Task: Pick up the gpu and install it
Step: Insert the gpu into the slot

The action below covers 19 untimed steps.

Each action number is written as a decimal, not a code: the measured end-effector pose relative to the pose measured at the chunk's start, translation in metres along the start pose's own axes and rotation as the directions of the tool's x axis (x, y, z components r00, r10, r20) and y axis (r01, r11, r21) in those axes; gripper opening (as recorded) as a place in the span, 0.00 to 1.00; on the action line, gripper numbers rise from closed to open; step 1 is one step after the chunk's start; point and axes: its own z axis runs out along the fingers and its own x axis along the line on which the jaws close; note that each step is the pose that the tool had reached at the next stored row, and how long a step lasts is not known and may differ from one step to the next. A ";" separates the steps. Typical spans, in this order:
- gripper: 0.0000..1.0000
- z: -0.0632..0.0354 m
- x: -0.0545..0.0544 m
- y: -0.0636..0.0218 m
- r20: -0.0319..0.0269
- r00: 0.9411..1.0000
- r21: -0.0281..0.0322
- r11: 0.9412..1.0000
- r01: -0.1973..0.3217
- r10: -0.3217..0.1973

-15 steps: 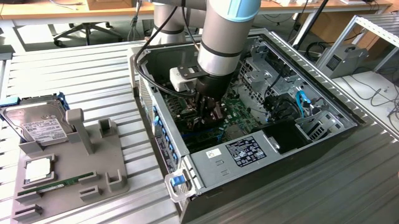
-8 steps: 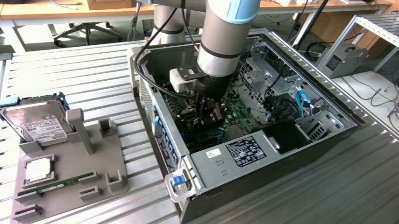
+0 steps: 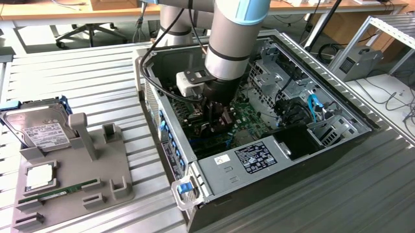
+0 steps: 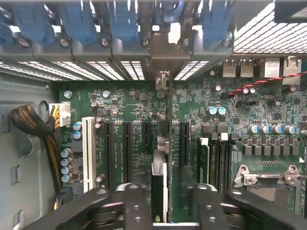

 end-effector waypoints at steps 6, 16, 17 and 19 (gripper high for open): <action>0.58 -0.0197 -0.006 0.0004 0.000 1.000 0.000 1.000 0.000 0.000; 0.43 -0.0415 -0.021 -0.0087 0.000 1.000 -0.006 1.000 0.003 -0.003; 0.37 -0.0416 -0.021 -0.0138 0.000 1.000 -0.011 1.000 0.003 -0.003; 0.31 -0.0418 -0.021 -0.0220 0.000 1.000 -0.017 1.000 0.003 -0.003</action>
